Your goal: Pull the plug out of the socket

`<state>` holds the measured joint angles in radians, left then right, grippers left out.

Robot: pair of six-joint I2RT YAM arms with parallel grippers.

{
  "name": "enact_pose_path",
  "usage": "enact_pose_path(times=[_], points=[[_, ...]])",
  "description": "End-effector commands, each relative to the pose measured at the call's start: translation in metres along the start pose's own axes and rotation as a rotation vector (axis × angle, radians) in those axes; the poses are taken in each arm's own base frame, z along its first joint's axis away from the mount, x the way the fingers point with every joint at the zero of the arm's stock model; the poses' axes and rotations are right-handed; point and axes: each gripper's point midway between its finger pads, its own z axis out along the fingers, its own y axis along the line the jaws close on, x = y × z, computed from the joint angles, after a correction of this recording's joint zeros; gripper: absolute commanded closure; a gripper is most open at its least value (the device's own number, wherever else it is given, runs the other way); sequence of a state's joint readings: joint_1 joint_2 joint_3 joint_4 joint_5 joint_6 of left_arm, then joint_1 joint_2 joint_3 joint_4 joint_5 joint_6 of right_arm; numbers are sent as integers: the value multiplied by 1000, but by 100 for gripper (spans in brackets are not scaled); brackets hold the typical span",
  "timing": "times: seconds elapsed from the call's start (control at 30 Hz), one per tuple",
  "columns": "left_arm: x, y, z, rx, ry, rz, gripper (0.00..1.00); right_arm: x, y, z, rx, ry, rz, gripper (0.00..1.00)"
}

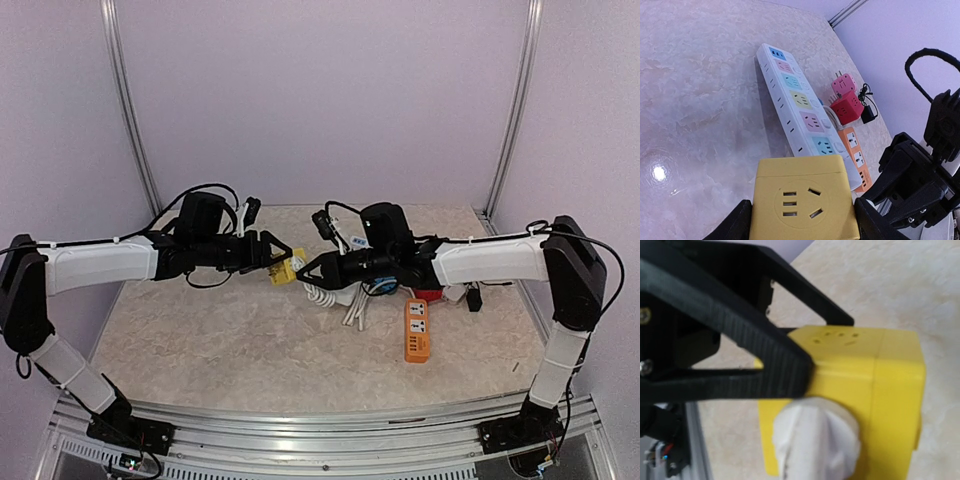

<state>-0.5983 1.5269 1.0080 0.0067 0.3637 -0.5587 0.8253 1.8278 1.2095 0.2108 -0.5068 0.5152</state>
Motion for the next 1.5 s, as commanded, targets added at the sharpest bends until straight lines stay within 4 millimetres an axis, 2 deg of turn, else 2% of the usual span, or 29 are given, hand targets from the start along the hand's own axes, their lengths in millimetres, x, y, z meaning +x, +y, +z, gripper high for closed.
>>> enact_pose_path(times=[0.0,0.13,0.23,0.43,0.5,0.7,0.83,0.93,1.0,1.2,1.33,1.47], points=[[-15,-25,-10,103,-30,-4,78,-22,-7,-12,192,-54,-84,100],[-18,-22,-7,89,-26,-21,79,-23,-9,-7,318,-42,-144,100],[-17,-20,-3,76,-14,-29,79,-16,-11,1,394,3,-179,100],[-12,-16,0,65,-2,-33,79,-18,-11,3,448,-6,-177,100],[-11,-16,0,73,-2,-20,79,-22,-12,-2,427,-26,-151,100],[-7,-23,-4,108,-2,22,79,-36,-9,-21,224,-124,-6,100],[-5,-39,-7,174,-5,71,79,-34,-14,-25,118,-149,79,100],[-6,-43,-6,176,-4,85,79,-31,-17,-24,120,-141,84,100],[-6,-40,-5,161,-3,76,79,-34,-18,-25,138,-145,69,100],[-10,-22,0,83,-3,4,80,-34,-26,-27,358,-104,-57,100],[-11,-8,2,42,1,-47,80,-30,-20,-20,418,-74,-115,100],[-11,-3,3,25,0,-60,80,-28,-11,-13,447,-62,-150,100]])
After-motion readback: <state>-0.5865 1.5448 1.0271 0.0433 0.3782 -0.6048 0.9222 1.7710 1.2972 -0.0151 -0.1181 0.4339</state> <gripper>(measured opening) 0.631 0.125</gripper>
